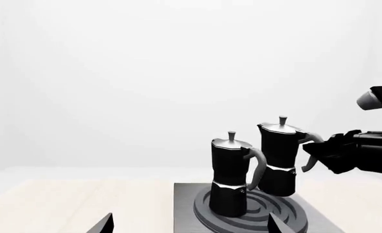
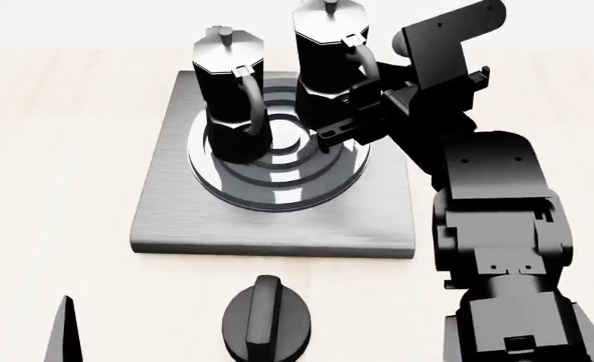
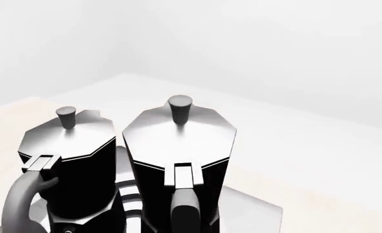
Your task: Put both moka pots on the stove.
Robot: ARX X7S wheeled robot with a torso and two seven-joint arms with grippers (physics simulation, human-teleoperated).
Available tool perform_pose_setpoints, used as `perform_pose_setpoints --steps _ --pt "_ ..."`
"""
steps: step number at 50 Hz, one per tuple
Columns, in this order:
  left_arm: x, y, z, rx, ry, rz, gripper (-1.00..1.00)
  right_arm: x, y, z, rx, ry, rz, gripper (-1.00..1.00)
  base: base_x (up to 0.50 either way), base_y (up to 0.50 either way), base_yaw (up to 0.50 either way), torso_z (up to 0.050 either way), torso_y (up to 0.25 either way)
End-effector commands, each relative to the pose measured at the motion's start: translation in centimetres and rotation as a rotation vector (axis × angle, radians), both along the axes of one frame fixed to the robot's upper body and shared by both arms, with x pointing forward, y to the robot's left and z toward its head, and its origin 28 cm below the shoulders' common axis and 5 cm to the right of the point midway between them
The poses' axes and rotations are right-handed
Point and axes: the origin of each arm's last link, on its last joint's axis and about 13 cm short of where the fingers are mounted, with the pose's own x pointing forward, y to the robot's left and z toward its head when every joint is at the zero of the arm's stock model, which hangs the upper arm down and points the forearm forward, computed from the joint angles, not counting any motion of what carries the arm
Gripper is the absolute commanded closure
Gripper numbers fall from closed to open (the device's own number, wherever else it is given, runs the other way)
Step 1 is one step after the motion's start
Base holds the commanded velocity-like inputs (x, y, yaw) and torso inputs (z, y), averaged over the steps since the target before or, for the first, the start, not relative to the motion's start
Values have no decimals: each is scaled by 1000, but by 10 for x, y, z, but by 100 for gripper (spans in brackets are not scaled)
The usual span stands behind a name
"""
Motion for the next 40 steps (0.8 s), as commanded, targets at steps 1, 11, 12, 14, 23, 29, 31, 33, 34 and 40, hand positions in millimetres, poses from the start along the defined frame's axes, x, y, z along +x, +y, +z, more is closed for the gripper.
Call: perform_pose_setpoints --steps 1,11,12,14,23,29,31,33,34,40 --pt "1 0 -1 0 1 0 -100 0 4 -2 58 -17 -1 100 0 0 0 0 0" --pt "1 1 -2 -2 1 0 -100 -1 6 -8 57 -3 0 100 0 0 0 0 1" --pt "1 1 -2 -1 1 0 -100 -1 7 -10 53 -1 1 100 0 0 0 0 0" --pt "1 0 -2 -1 1 -1 -100 -1 7 -11 55 1 2 100 0 0 0 0 0" --pt "1 0 -2 -1 1 0 -100 -2 8 -15 52 9 2 100 0 0 0 2 1" --pt "1 0 -2 1 2 -2 -100 -2 8 -19 46 12 -1 100 0 0 0 0 2" --pt "2 0 -3 0 3 -1 -100 -2 8 -19 44 6 0 100 0 0 0 0 0" --pt "1 0 -2 0 3 -2 -100 -3 8 -20 41 10 3 100 0 0 0 0 0" --pt "1 0 -2 1 3 -2 -100 -3 8 -20 43 11 4 100 0 0 0 0 0" --pt "1 0 -2 0 2 -1 -100 -2 8 -19 36 9 1 100 0 0 0 0 2"
